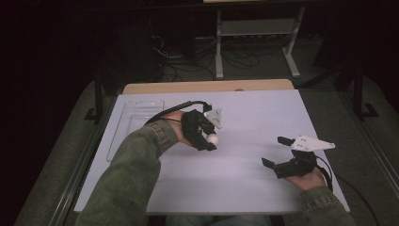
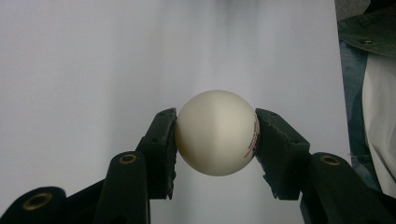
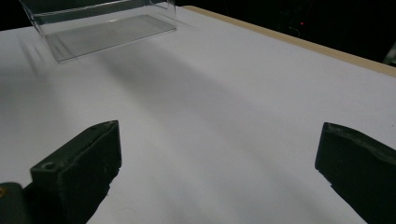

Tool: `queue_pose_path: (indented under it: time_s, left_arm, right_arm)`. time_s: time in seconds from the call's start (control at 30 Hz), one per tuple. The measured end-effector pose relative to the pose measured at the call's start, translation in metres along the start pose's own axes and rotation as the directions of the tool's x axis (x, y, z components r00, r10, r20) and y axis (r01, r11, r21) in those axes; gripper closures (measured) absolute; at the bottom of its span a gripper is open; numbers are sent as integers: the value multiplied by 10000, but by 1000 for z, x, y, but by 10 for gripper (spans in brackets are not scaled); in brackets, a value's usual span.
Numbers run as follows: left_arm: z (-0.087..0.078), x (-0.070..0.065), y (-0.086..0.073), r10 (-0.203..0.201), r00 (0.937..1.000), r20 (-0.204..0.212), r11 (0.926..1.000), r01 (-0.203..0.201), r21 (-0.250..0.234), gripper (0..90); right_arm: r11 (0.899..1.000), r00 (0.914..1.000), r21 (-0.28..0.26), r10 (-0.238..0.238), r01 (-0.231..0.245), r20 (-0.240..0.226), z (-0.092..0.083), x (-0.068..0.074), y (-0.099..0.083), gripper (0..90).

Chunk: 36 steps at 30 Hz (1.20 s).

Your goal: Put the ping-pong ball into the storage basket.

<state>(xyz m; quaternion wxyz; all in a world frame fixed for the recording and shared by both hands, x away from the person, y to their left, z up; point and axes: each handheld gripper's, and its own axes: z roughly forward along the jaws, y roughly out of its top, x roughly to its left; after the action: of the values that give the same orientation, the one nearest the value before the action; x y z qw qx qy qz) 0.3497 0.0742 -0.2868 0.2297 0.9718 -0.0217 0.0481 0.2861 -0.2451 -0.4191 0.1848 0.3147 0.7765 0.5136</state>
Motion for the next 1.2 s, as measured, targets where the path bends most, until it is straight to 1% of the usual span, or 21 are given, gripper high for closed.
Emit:
queue_pose_path:
  time_s: [0.2,0.3,0.57,0.67,0.87,0.9,0.93,1.0,1.07,1.2]
  left_arm:
    - [-12,1,-2,-52,10000,-75,10000,52,-62,509]
    - [-18,1,-1,-13,9999,-130,10000,13,-23,509]
    - [-42,2,8,118,9991,-398,9999,-118,12,509]
    - [-50,2,11,175,9991,-395,9998,-178,-56,509]
    - [-55,2,11,202,9990,-405,9998,-200,61,509]
    - [-55,2,10,116,9992,-370,9998,-109,179,509]
    - [-55,2,10,116,9992,-370,9998,-109,179,509]
    - [-57,2,8,155,9992,-362,9993,-142,335,509]
    - [-59,2,7,73,9993,-371,9996,-63,277,509]
    - [-65,1,5,50,9991,-420,9994,-36,331,509]
  right_arm:
    - [10000,10000,-45,16,-16,24,-1,0,0,0]
    - [10000,10000,-49,18,-18,30,-1,0,0,0]
    - [10000,10000,-70,49,-49,30,-1,0,0,0]
    - [10000,10000,-73,22,-21,31,-1,0,0,0]
    - [10000,10000,-51,12,-12,38,-1,0,0,0]
    - [10000,10000,-37,40,-39,43,-1,1,0,0]
    - [10000,10000,-37,40,-39,43,-1,1,0,0]
    - [10000,10000,-28,56,-55,46,-1,0,-1,0]
    - [10000,10000,-32,57,-57,46,-1,0,-1,0]
    - [10000,10000,-16,62,-62,52,-1,0,-1,0]
